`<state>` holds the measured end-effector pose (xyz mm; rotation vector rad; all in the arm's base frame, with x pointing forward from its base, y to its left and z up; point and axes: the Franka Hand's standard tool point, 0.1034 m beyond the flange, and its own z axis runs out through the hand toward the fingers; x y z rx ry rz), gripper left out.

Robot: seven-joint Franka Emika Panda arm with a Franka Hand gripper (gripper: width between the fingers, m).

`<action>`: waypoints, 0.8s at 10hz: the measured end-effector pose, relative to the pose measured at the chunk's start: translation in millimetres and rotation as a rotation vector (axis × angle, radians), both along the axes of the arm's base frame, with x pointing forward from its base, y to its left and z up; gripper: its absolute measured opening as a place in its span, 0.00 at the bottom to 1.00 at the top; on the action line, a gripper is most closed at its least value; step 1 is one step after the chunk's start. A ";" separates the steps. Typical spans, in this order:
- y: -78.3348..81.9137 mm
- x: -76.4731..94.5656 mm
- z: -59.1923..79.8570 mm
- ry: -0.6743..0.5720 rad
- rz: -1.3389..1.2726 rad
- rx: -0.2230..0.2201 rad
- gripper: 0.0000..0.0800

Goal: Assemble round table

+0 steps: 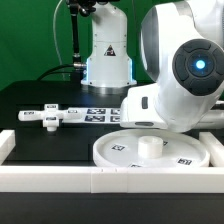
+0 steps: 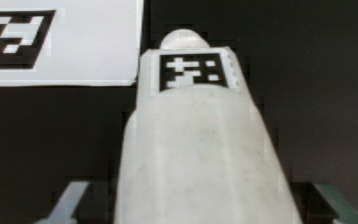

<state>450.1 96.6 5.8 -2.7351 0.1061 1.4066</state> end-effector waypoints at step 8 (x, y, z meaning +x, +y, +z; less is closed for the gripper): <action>-3.3 26.8 57.9 -0.055 0.013 0.021 0.51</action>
Offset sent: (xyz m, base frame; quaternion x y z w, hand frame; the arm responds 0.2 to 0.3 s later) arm 0.0089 -0.0109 0.0715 0.0031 -0.0570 -0.0227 0.9981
